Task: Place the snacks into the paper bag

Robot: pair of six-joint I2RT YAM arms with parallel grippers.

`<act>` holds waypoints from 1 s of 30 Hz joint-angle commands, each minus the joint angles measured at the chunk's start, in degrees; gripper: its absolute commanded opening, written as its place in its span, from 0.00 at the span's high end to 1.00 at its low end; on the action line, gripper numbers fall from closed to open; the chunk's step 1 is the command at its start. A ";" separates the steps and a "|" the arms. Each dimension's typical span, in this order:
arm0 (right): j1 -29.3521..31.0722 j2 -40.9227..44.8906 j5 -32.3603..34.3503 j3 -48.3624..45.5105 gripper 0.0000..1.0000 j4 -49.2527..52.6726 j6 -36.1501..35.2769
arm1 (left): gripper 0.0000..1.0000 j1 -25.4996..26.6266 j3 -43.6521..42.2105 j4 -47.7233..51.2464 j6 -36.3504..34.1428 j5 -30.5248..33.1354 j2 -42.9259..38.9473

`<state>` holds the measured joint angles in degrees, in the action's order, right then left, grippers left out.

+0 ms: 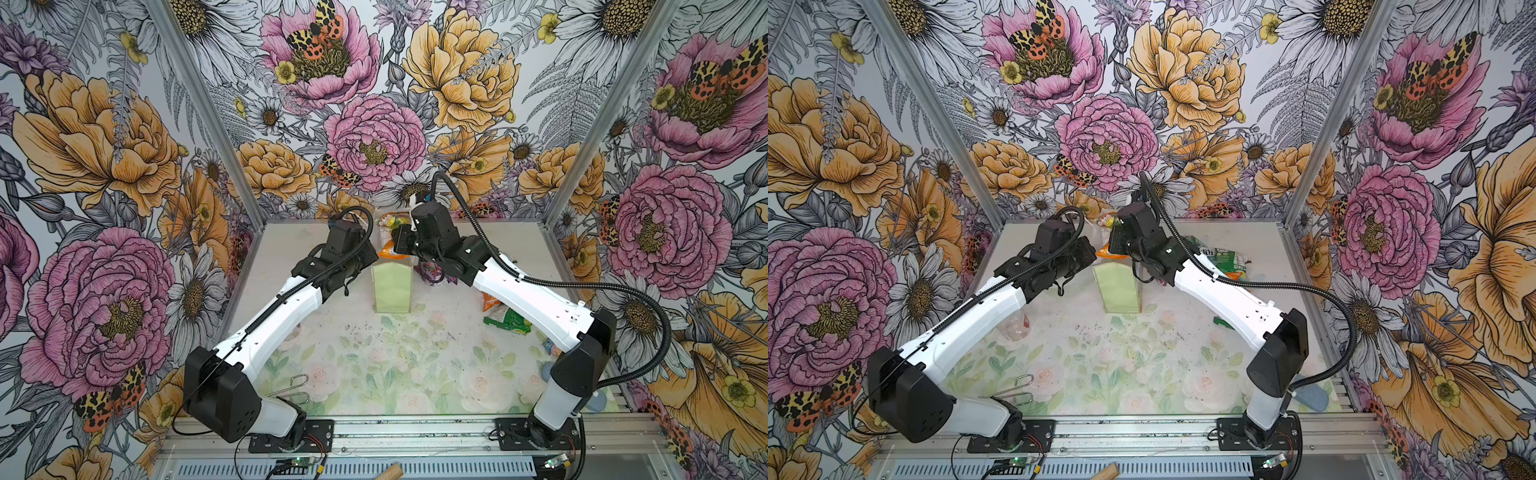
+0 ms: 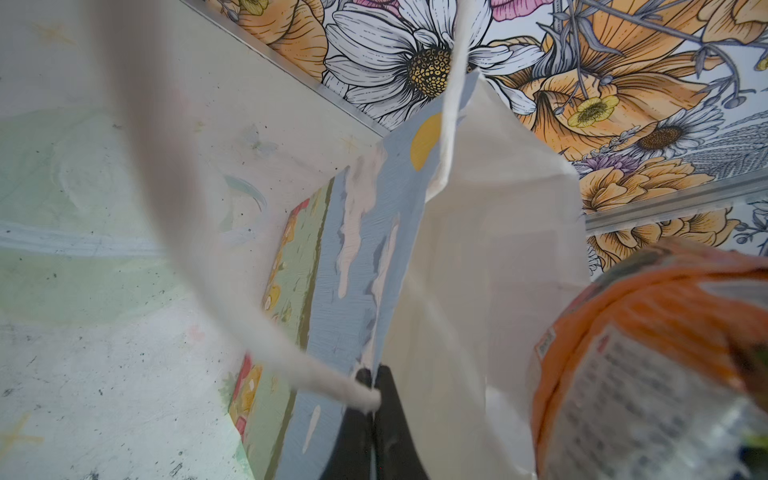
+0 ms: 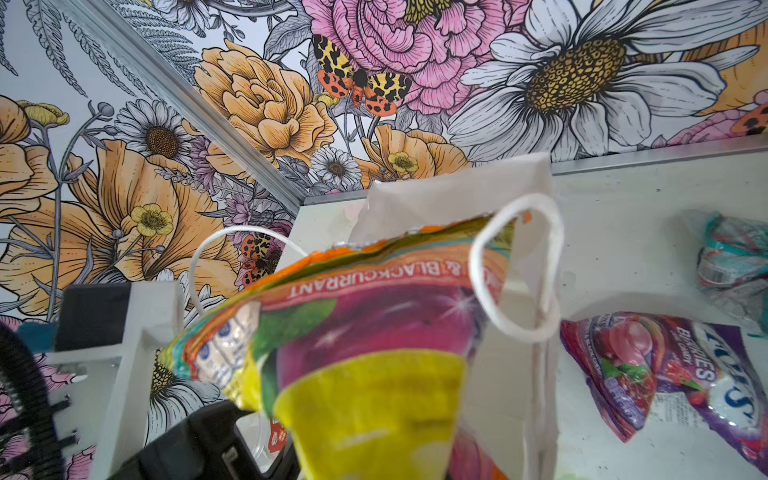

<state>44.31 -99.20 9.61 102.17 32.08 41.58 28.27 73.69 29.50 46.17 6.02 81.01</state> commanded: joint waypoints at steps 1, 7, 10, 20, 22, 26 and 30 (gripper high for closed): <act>0.68 -0.21 2.82 1.58 1.00 -1.05 1.40 | 1.00 0.56 -1.01 -1.03 0.32 0.65 -0.94; 0.77 -0.55 4.56 1.97 1.00 -0.79 1.78 | 1.00 0.47 -1.33 -1.33 0.32 0.35 -1.38; 0.80 -1.40 5.13 2.99 1.00 -0.63 2.37 | 1.00 0.47 -1.53 -1.48 0.48 0.15 -1.47; 0.78 -4.16 7.32 5.41 1.00 -0.34 6.89 | 1.00 0.47 -1.83 -1.63 0.58 0.13 -1.82; 0.77 -4.16 8.46 5.58 1.00 -0.35 7.10 | 1.00 0.48 -1.68 -1.63 0.59 0.19 -1.74; 0.78 -3.74 10.38 5.23 1.00 -0.35 8.28 | 1.00 0.47 -1.22 -1.63 0.50 0.10 -1.24; 0.77 -3.39 11.19 4.65 1.00 -0.35 8.69 | 1.00 0.42 -0.90 -1.63 0.43 -0.21 -0.62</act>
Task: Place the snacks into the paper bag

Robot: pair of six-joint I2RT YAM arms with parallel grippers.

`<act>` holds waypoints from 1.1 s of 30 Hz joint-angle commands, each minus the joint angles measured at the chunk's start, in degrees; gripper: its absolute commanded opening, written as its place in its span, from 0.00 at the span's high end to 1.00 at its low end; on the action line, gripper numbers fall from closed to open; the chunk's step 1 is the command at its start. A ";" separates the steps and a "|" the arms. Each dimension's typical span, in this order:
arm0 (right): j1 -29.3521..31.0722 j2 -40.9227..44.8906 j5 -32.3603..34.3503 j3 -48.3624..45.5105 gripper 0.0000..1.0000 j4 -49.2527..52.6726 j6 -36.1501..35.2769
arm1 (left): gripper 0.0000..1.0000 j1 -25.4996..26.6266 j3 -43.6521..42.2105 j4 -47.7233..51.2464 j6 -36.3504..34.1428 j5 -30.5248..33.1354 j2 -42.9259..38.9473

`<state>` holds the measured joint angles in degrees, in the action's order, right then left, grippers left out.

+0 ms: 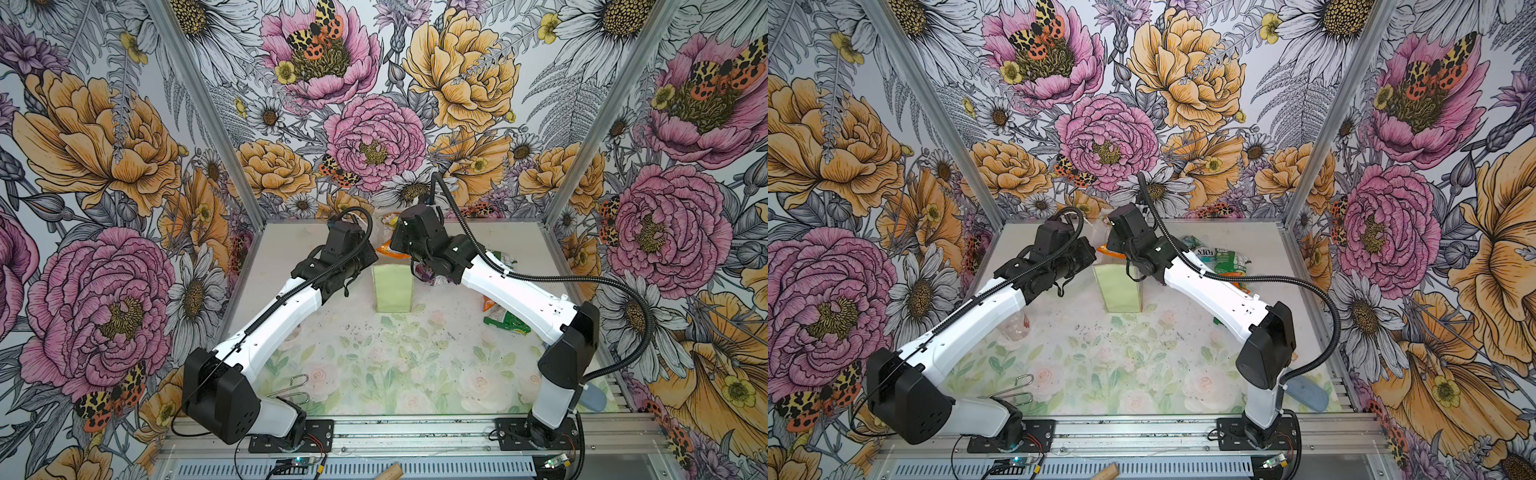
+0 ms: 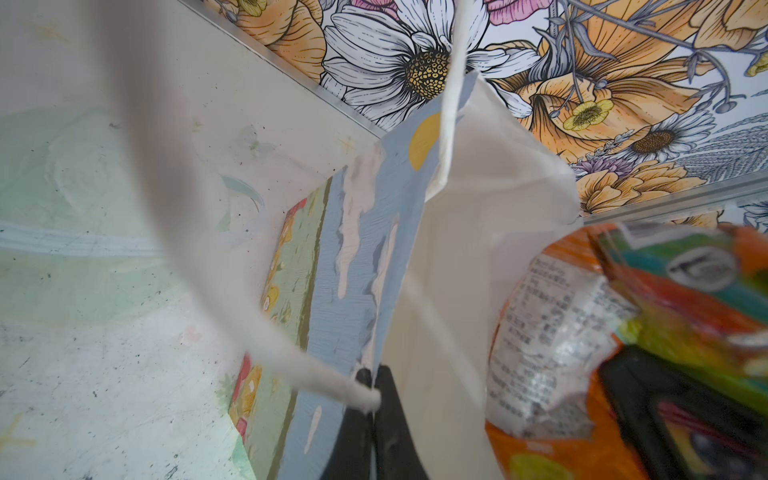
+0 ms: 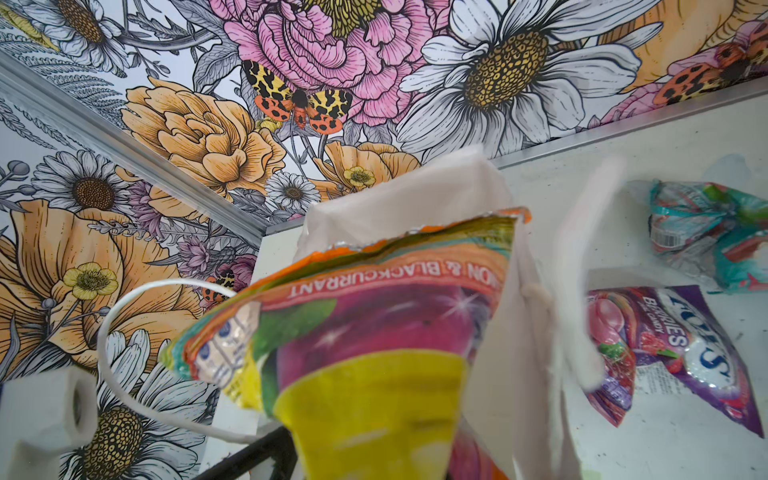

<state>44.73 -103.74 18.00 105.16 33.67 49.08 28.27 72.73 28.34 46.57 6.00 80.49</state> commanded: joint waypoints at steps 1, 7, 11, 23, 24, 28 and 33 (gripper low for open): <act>0.36 1.30 3.23 1.39 1.00 -1.94 1.32 | 1.00 0.48 0.05 -0.51 0.04 -0.11 -0.05; 2.20 1.36 4.65 1.42 0.95 -2.05 1.28 | 1.00 0.47 0.16 -0.47 0.10 0.01 0.01; 2.61 0.87 4.42 1.89 0.90 -1.99 1.11 | 1.00 0.56 0.23 -0.48 0.10 0.09 0.19; 2.91 1.69 6.12 0.85 0.74 -2.03 1.18 | 1.00 0.47 0.05 -0.45 0.02 -0.02 -0.07; 2.90 1.79 6.26 0.75 0.74 -2.03 1.20 | 1.00 0.47 0.07 -0.48 0.02 0.08 -0.01; 2.88 1.97 6.78 0.46 0.74 -2.03 1.24 | 1.00 0.47 0.19 -0.47 0.02 -0.19 0.06; 2.89 1.79 7.06 0.44 0.73 -2.03 1.28 | 1.00 0.43 0.13 -0.48 0.14 -0.27 0.11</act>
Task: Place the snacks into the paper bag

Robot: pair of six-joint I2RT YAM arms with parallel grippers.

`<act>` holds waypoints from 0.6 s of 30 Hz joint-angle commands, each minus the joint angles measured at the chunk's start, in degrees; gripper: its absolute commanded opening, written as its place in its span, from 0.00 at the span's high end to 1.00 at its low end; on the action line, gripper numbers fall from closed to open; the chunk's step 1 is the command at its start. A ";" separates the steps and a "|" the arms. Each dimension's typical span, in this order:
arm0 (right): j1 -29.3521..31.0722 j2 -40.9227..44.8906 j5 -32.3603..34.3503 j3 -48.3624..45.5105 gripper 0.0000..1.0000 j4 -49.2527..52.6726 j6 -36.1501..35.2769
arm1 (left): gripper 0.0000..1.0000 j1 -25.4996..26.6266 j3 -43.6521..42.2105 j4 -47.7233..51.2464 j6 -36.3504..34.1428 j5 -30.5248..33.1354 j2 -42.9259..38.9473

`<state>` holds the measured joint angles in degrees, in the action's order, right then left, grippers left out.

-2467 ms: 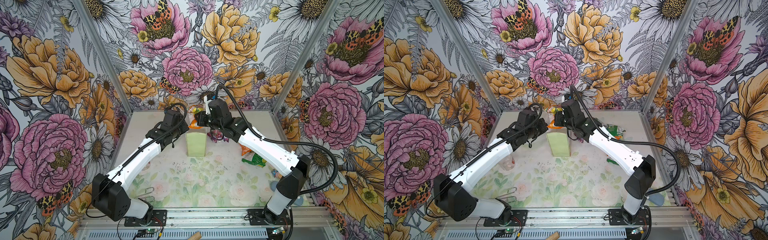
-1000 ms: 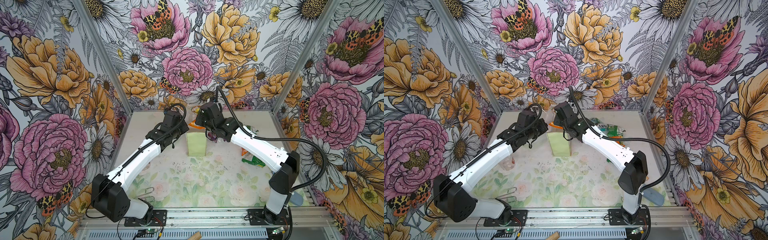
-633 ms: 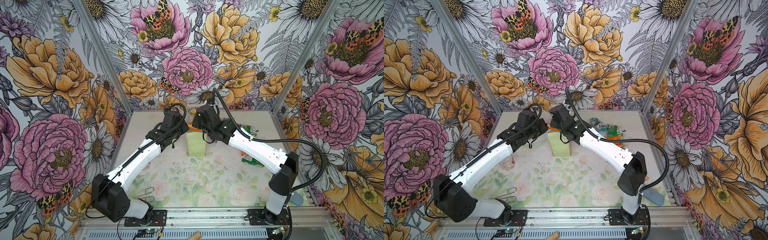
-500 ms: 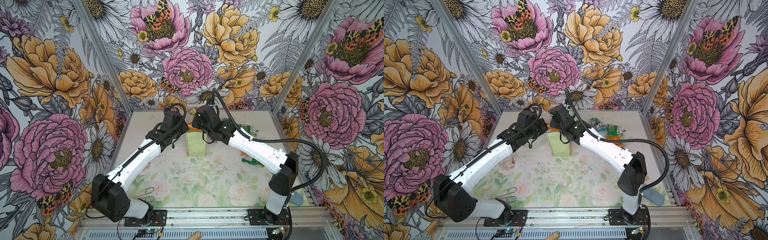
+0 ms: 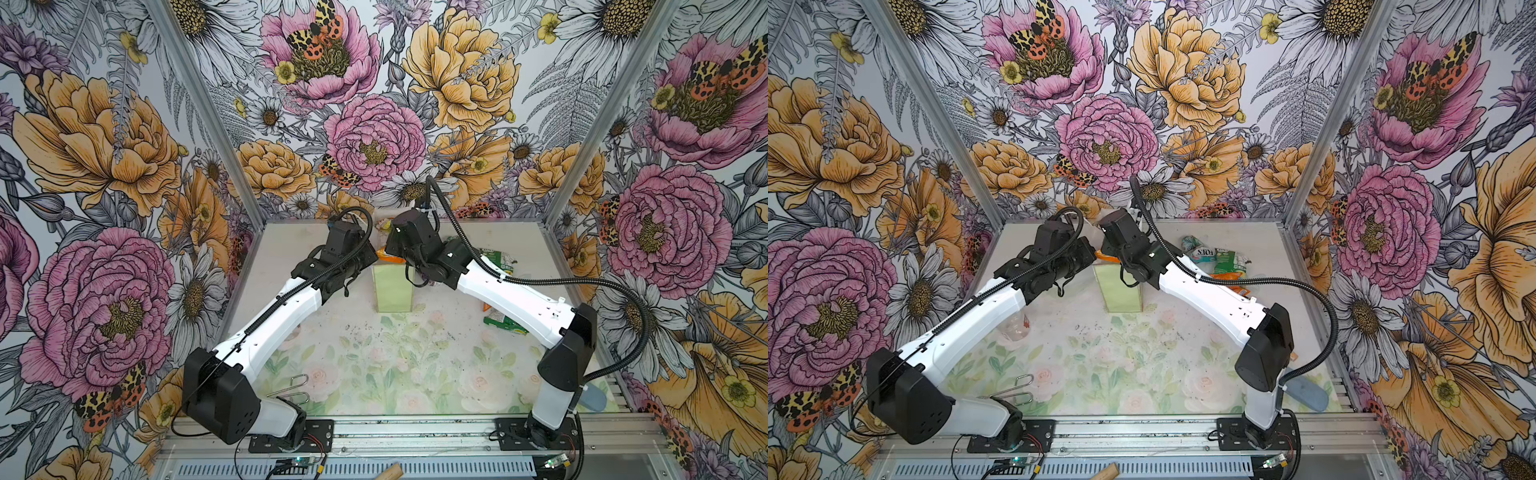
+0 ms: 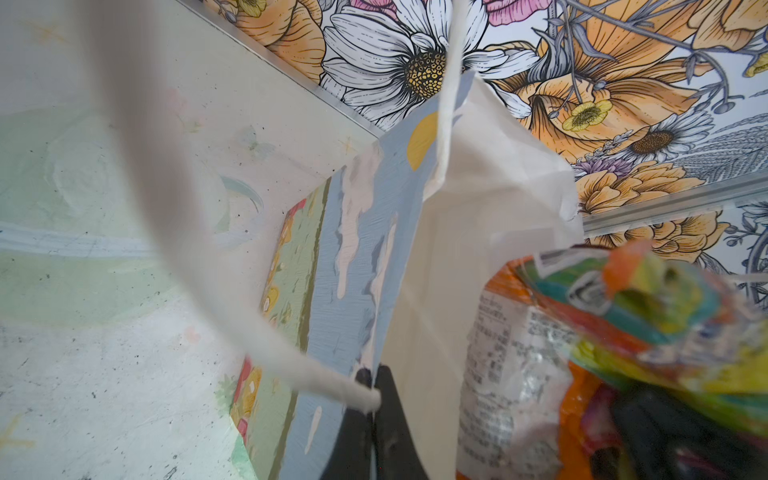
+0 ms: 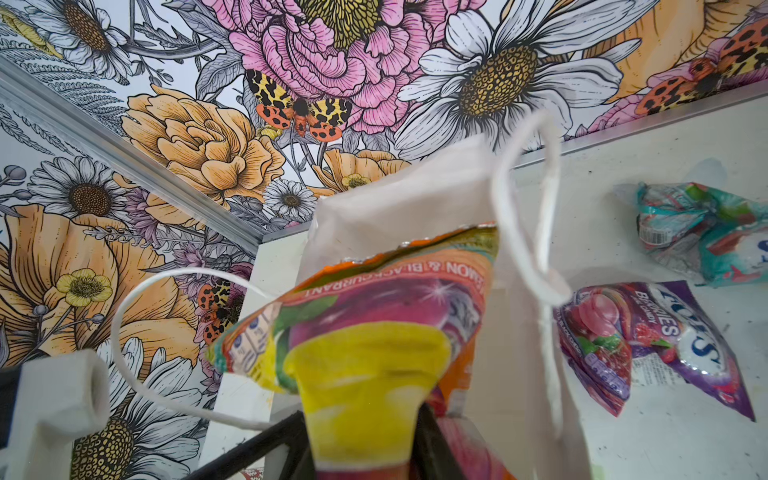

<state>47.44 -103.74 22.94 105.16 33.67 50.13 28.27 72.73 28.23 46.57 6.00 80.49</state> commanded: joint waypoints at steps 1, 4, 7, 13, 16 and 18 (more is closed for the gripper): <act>0.19 1.72 2.13 0.41 0.73 -2.03 0.23 | 1.00 0.50 0.15 -0.34 0.15 -0.29 0.02; 0.16 1.53 1.85 0.60 0.73 -2.03 0.28 | 1.00 0.46 0.14 -0.34 0.10 -0.28 -0.07; 0.20 1.44 1.67 0.77 0.72 -2.03 0.23 | 1.00 0.51 0.23 -0.37 0.10 -0.24 0.02; 0.18 1.39 1.34 0.99 0.72 -2.29 0.05 | 1.00 0.47 0.48 -0.37 0.02 -0.46 0.20; 0.17 1.40 1.17 0.85 0.71 -2.47 0.12 | 1.00 0.47 0.68 -0.37 -0.02 -0.46 0.28; 0.19 1.42 0.96 0.84 0.71 -2.60 0.10 | 1.00 0.47 0.79 -0.37 -0.07 -0.46 0.34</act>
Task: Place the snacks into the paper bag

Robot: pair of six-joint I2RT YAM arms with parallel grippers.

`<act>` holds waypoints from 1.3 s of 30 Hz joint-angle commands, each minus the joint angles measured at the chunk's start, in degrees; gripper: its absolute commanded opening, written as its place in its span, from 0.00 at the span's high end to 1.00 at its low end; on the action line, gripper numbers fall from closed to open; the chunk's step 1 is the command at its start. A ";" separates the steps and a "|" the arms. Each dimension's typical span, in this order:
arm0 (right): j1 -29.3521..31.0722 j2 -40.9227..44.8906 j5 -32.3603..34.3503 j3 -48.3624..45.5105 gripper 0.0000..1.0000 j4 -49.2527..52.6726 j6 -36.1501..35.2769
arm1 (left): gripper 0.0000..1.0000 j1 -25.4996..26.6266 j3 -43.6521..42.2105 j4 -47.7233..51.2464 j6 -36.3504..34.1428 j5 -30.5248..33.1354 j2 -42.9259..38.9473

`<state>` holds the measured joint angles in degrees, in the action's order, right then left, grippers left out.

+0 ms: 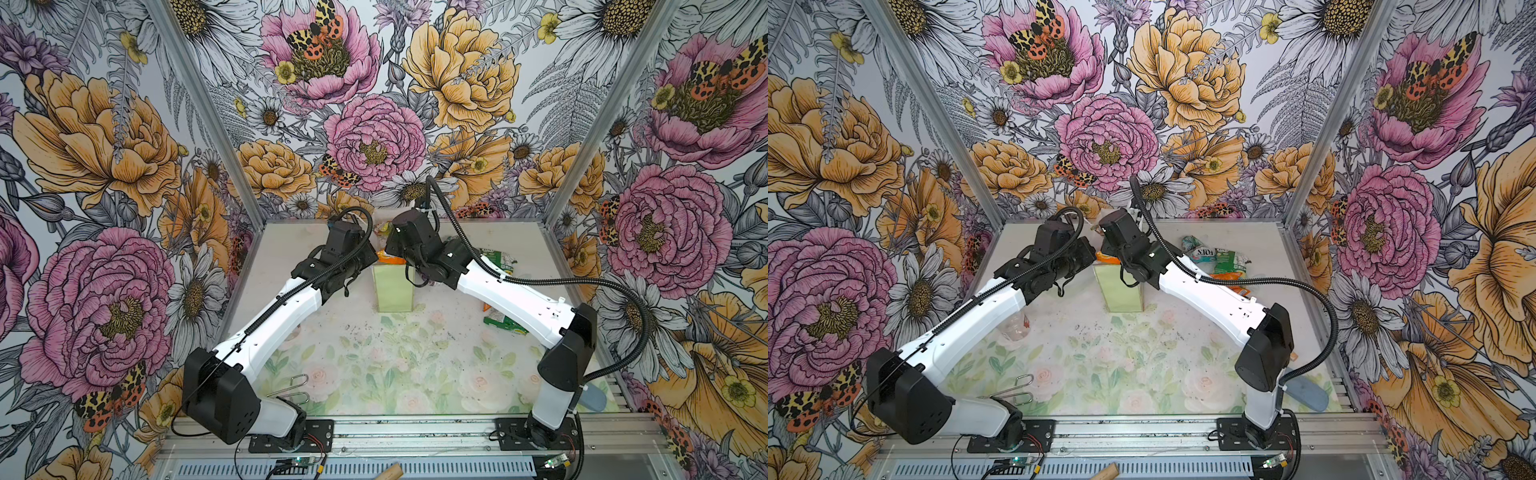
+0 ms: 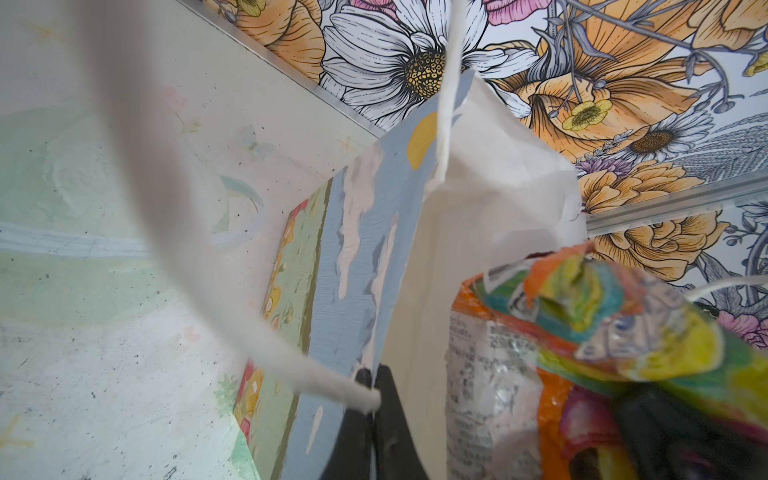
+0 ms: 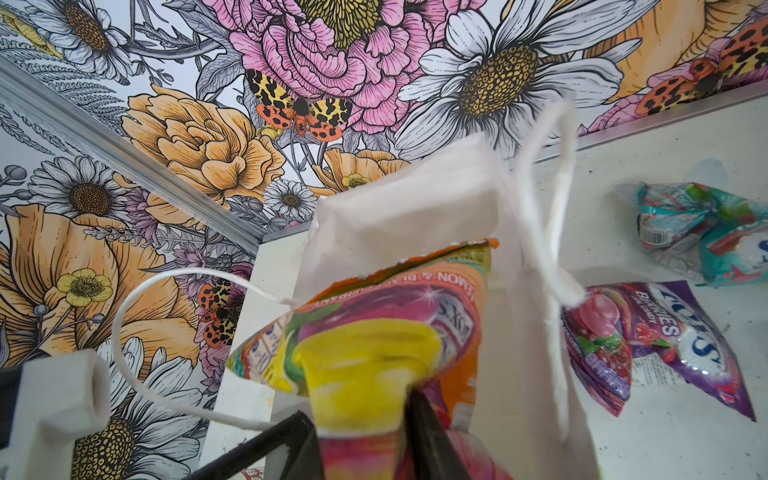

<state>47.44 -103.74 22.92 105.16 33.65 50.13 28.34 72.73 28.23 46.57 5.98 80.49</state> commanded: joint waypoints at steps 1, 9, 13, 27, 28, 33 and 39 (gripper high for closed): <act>0.20 1.44 0.95 0.83 0.71 -2.67 0.10 | 1.00 0.40 0.80 -0.37 -0.07 -0.33 0.37; 0.17 1.61 0.68 0.35 0.69 -3.30 0.06 | 1.00 0.42 1.01 -0.37 -0.07 -0.66 0.97; 0.20 1.77 0.55 0.08 0.69 -3.50 0.06 | 1.00 0.41 0.99 -0.36 -0.07 -0.68 1.07; -0.80 4.40 -3.56 -0.17 0.64 -5.35 -7.83 | 1.00 0.41 0.95 -0.36 -0.07 -1.16 1.07; -1.17 4.71 -5.44 0.26 0.63 -5.35 -9.90 | 1.00 0.40 1.03 -0.37 -0.07 -1.23 1.03; -4.02 7.37 -14.73 0.90 0.61 -4.89 -17.99 | 1.00 0.41 1.18 -0.36 -0.23 -1.30 0.90; -9.26 12.79 -19.48 -0.30 0.52 0.42 -22.76 | 1.00 0.45 1.38 -0.22 -0.16 -1.49 0.76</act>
<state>40.21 -95.74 7.33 104.68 31.48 32.47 28.38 72.79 28.01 46.57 5.56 81.14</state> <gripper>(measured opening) 0.456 0.050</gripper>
